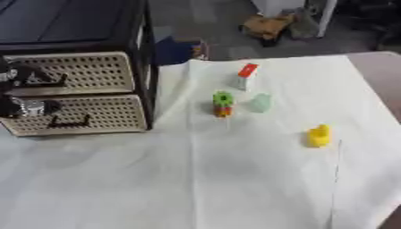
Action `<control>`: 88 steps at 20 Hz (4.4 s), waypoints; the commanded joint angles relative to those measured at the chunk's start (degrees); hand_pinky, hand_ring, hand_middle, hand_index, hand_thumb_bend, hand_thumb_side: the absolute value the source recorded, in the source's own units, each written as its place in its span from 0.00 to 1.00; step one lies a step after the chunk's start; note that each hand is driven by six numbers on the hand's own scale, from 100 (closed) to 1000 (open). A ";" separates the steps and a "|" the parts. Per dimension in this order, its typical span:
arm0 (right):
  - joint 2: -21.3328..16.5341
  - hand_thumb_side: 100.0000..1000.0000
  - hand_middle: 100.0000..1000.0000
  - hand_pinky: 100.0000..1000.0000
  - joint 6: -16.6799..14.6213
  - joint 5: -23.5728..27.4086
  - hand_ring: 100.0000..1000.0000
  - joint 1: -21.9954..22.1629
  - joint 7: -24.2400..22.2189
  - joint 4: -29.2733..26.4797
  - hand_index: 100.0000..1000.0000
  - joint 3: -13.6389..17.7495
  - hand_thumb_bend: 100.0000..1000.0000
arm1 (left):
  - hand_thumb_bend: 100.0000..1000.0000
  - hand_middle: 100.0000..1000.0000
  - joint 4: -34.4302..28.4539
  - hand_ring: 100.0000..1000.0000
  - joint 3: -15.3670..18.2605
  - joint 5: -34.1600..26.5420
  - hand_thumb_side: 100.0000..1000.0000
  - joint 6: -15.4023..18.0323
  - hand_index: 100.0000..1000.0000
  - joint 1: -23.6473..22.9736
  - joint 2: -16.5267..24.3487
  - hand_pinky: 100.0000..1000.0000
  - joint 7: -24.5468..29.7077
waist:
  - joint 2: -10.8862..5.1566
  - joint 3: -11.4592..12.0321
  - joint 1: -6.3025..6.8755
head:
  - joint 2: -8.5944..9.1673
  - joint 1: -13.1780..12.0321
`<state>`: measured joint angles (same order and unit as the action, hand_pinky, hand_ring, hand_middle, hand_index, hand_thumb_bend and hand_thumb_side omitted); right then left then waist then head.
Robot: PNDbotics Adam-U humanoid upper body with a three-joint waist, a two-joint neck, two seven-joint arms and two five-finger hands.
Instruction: Pick up objects from table and place into drawer.
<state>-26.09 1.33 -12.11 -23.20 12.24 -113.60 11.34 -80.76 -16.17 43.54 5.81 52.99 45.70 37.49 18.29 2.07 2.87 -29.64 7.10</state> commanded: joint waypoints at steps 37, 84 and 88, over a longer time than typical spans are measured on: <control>-0.88 1.00 0.52 0.65 -0.11 0.18 0.52 -0.50 0.45 -0.99 0.85 1.00 0.25 | 0.32 0.00 -14.05 0.00 -1.96 3.03 1.00 0.02 0.73 -7.74 7.18 0.00 -6.46 | -2.06 0.78 -0.54 | 0.42 -0.46; -0.21 1.00 0.52 0.65 -0.17 -0.06 0.53 -0.96 1.37 -0.99 0.85 1.12 0.24 | 0.19 0.00 -33.49 0.00 2.85 -2.06 1.00 -7.26 0.65 -22.73 14.98 0.00 -10.74 | -2.51 2.14 -1.84 | 0.83 -0.11; -0.25 1.00 0.52 0.65 -0.23 -0.09 0.53 -1.02 1.50 -0.99 0.85 1.18 0.23 | 0.14 0.00 -33.81 0.00 3.77 -3.58 1.00 -6.94 0.64 -22.17 14.64 0.00 -11.88 | -2.58 2.13 -1.95 | 0.76 0.08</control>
<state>-25.35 1.20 -12.04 -23.42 13.46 -113.60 12.00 -113.60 -13.81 40.57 -1.15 29.93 58.43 26.13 16.95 4.23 0.91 -29.59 7.07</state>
